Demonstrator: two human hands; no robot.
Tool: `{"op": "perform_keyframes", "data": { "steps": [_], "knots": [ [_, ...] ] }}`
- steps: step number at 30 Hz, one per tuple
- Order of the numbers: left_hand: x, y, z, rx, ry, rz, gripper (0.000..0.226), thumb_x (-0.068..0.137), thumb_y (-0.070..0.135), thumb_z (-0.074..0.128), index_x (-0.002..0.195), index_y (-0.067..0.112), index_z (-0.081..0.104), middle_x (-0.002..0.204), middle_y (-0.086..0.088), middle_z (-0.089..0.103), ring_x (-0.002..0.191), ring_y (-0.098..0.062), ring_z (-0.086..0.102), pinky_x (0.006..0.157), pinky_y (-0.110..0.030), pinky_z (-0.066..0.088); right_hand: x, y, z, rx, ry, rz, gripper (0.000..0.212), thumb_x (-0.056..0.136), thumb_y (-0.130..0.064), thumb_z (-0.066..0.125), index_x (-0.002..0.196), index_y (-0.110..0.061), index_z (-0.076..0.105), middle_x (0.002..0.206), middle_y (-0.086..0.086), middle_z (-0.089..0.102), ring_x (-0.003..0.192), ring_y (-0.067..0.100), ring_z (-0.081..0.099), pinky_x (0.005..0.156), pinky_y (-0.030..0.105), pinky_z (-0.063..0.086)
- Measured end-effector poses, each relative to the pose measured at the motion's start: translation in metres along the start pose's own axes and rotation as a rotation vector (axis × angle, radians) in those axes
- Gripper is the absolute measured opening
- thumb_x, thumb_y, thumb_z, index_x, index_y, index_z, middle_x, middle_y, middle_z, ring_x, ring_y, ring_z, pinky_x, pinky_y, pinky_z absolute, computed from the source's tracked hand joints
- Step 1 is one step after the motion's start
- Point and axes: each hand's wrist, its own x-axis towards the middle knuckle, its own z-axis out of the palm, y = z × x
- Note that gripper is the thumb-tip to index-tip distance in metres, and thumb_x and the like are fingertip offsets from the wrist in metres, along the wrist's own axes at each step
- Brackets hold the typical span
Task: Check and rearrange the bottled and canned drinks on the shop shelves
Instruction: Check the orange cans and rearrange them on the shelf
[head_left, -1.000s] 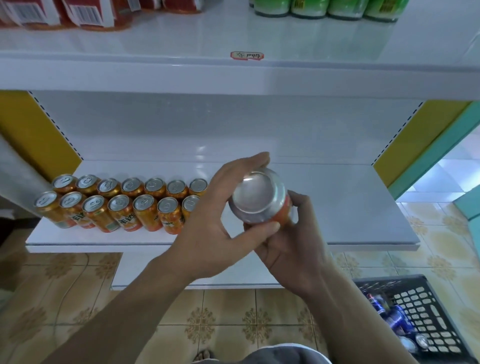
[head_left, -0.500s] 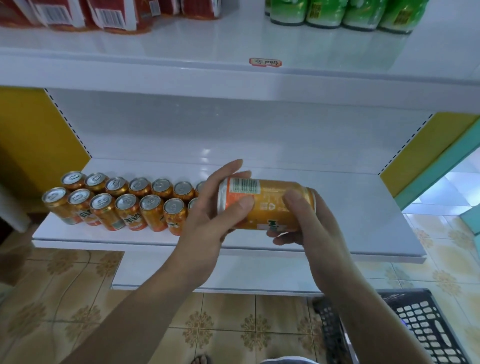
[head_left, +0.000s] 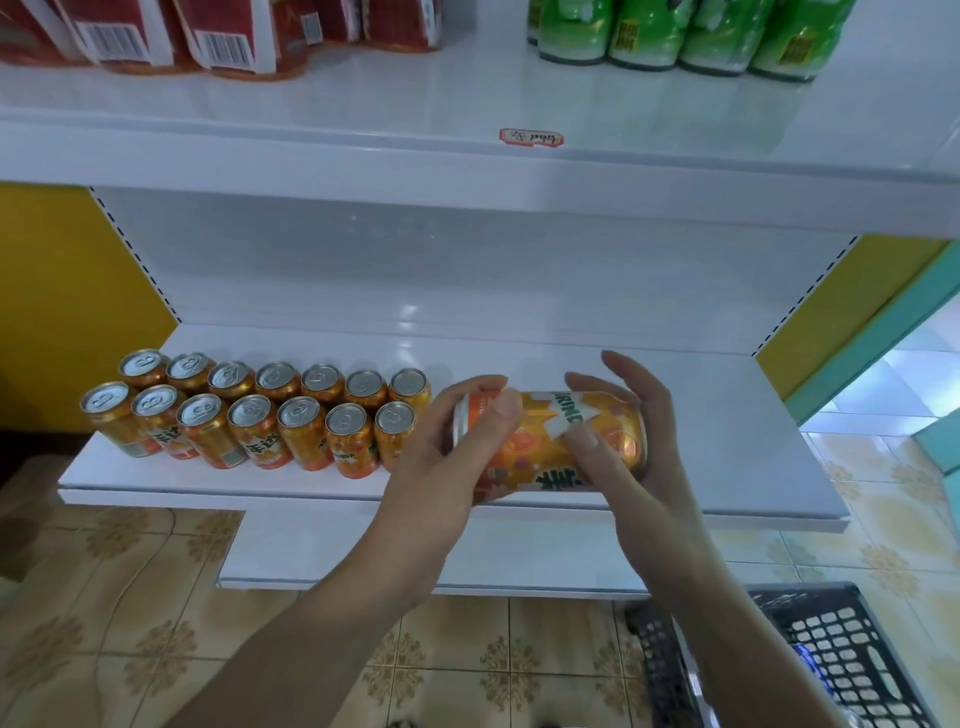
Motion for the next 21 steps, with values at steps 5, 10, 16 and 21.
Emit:
{"op": "perform_keyframes", "data": {
  "steps": [5, 10, 16, 21],
  "knots": [
    [-0.001, -0.003, 0.002, 0.049, -0.099, 0.027, 0.057, 0.080, 0.033, 0.079, 0.130, 0.039, 0.052, 0.121, 0.014, 0.064, 0.109, -0.006, 0.066, 0.082, -0.020, 0.055, 0.002, -0.003, 0.003, 0.113, 0.128, 0.135, 0.022, 0.090, -0.043, 0.068, 0.107, -0.030, 0.064, 0.092, 0.002, 0.067, 0.070, 0.010, 0.070, 0.054, 0.024, 0.054],
    [0.003, -0.003, 0.001, -0.037, 0.024, 0.013, 0.054, 0.075, 0.050, 0.069, 0.125, 0.032, 0.059, 0.108, 0.005, 0.073, 0.103, -0.015, 0.071, 0.086, -0.029, 0.058, -0.007, -0.007, 0.005, 0.060, 0.002, 0.034, 0.049, 0.084, -0.034, 0.064, 0.130, -0.040, 0.046, 0.105, -0.018, 0.069, 0.098, 0.011, 0.071, 0.074, 0.022, 0.057],
    [0.002, -0.002, 0.005, 0.016, -0.058, 0.094, 0.065, 0.070, 0.030, 0.078, 0.130, 0.032, 0.051, 0.124, 0.006, 0.064, 0.108, -0.006, 0.066, 0.080, -0.019, 0.055, -0.003, 0.000, 0.009, 0.147, 0.126, 0.175, 0.045, 0.090, -0.058, 0.058, 0.117, -0.022, 0.062, 0.095, 0.002, 0.073, 0.078, 0.021, 0.072, 0.051, 0.027, 0.053],
    [0.005, -0.002, 0.014, 0.027, 0.098, 0.117, 0.062, 0.062, 0.048, 0.076, 0.120, 0.038, 0.056, 0.118, 0.008, 0.064, 0.108, -0.005, 0.065, 0.078, -0.017, 0.055, -0.005, 0.010, 0.006, 0.187, 0.041, 0.180, 0.061, 0.079, -0.059, 0.072, 0.134, -0.041, 0.052, 0.122, 0.003, 0.064, 0.105, 0.026, 0.071, 0.071, 0.032, 0.060]
  ]
}}
